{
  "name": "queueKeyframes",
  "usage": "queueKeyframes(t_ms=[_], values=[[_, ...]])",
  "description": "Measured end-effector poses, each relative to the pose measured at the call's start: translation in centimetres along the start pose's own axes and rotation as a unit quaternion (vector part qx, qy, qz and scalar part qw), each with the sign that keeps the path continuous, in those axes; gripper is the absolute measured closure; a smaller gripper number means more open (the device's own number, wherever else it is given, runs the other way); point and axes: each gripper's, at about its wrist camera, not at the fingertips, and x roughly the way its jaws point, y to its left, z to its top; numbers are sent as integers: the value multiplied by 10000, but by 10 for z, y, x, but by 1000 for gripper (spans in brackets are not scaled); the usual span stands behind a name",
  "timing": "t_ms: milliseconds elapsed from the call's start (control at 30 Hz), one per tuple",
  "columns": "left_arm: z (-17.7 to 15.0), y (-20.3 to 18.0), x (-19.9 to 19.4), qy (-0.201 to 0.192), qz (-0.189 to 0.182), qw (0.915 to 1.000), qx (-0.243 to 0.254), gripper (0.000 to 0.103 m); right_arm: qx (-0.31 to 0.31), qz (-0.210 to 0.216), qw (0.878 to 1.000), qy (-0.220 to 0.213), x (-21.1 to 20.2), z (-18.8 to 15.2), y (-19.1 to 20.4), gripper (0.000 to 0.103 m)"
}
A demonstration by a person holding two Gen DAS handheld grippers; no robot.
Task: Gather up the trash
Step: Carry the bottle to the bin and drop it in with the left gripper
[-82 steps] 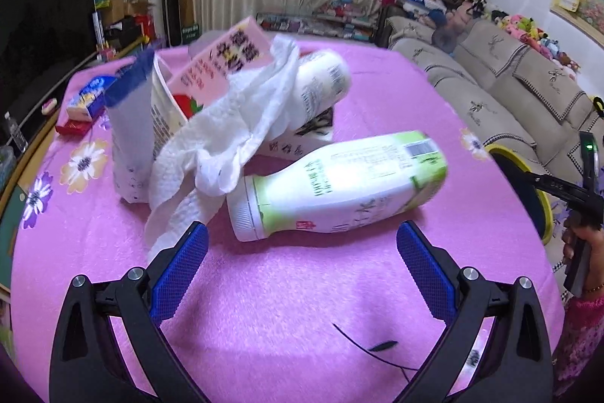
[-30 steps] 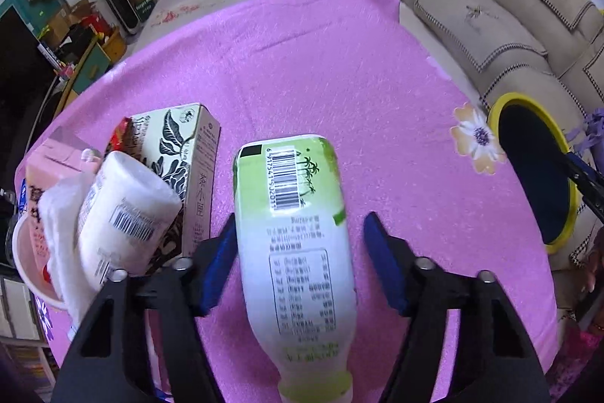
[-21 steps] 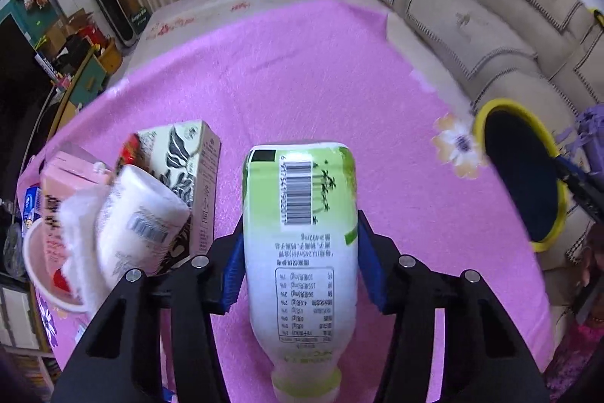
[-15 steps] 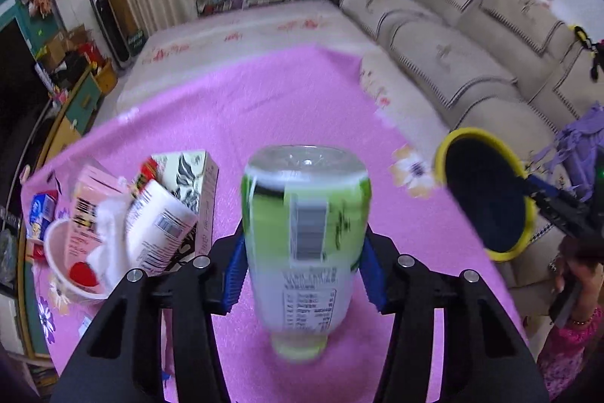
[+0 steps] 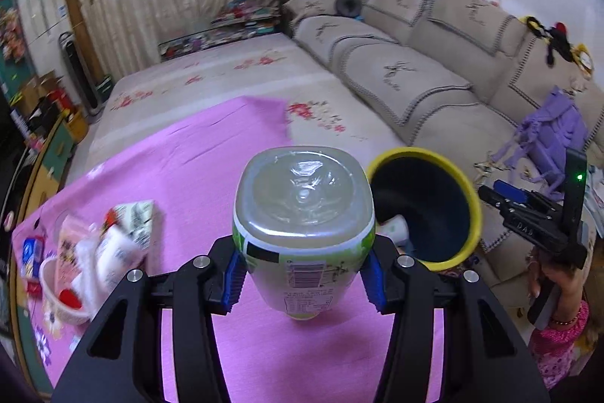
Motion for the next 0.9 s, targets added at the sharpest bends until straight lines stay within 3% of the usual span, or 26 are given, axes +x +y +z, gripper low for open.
queueKeyframes(t_ms=[300,467,700,767,833,900], values=[[31,-100,40,-16,-783,9958,473,52,131,-385,9988,-266,-35,-8,-41,53],[44,-139,82,-46,-830,9942,679,52,325,-536,9979,-190,-35,-15,-69,53],[44,-157,150,226,-815,9945,623,52,489,-625,9968,-15,-23,-25,-88,53],[42,-157,158,226,-775,9950,590,46,505,-619,9968,7,-20,-26,-89,53],[41,-155,156,123,-715,9957,581,34,496,-594,9970,26,-18,-27,-88,53],[39,-152,149,9,-680,9960,584,34,484,-564,9972,33,-17,-27,-85,53]])
